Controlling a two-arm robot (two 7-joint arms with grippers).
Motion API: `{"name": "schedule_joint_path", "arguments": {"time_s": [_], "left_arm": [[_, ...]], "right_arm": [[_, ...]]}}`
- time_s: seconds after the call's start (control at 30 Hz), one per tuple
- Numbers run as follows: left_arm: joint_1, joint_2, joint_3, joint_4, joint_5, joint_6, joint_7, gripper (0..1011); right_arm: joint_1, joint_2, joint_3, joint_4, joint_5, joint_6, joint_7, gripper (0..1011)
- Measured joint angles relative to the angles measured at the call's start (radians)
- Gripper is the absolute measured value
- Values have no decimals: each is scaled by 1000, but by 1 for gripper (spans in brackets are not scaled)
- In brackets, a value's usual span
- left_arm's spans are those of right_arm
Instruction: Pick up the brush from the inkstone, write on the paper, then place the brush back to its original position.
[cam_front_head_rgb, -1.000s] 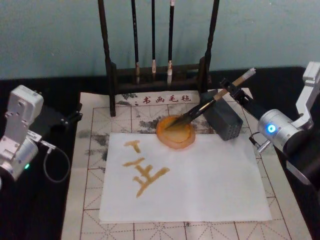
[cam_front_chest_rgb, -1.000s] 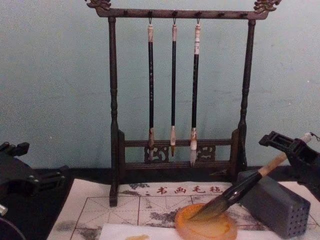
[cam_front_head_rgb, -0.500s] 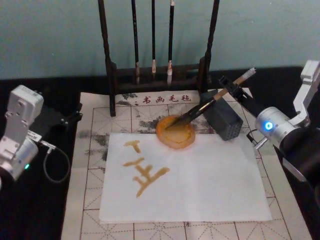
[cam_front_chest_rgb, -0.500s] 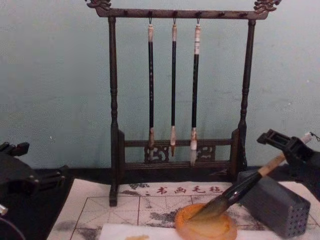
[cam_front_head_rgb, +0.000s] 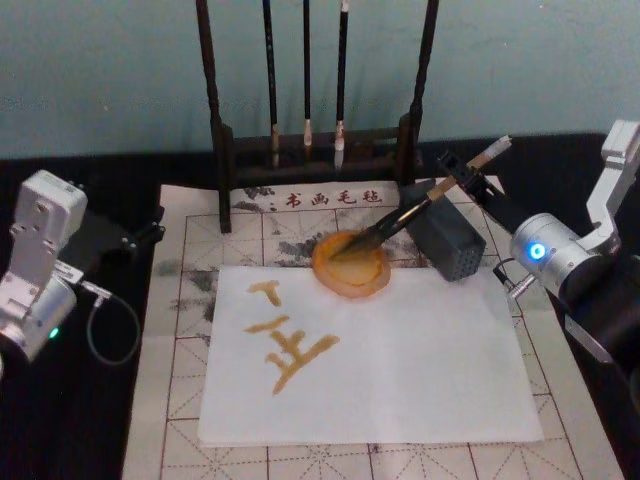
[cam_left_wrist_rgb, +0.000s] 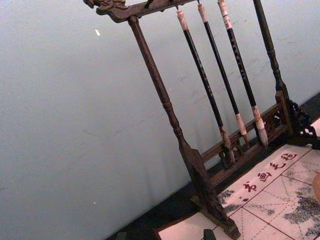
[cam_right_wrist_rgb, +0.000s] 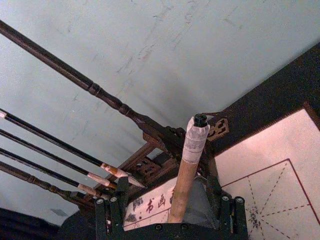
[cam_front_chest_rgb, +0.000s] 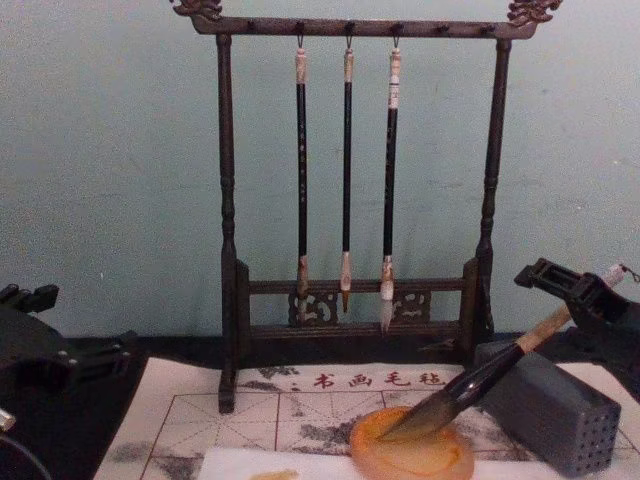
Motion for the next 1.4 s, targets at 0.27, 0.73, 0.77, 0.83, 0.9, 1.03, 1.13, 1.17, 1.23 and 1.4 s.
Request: {"name": "schedule_joint_path", "arguments": {"time_s": [0.27,0.73,0.77,0.83,0.9,1.03,1.13,1.17,1.23,1.4], "left_arm": [[0,0,0,0,0,0,0,1001],[0,0,0,0,0,0,0,1001],[0,0,0,0,0,0,0,1001],[0,0,0,0,0,0,0,1001],[0,0,0,0,0,0,0,1001],[0,0,0,0,0,0,0,1001],[0,0,0,0,0,0,0,1001],[0,0,0,0,0,0,0,1001],[0,0,0,0,0,0,0,1001],[0,0,0,0,0,0,0,1001]], "right_arm": [[0,-1,1,0,0,1,1,930],[-1,-1,3,-1,-2,3,2,520],[-1,-1,3,-1,-2,3,2,496],[-2,-1,3,-1,-2,3,2,416],[-2,-1,3,-1,-2,3,2,374],[-2,-1,3,-1,-2,3,2,264],[-2,-1,3,-1,-2,3,2,186],[-2,-1,3,-1,-2,3,2,185],[-2,-1,3,-1,-2,3,2,185],[-2,-1,3,-1,-2,3,2,185]]}}
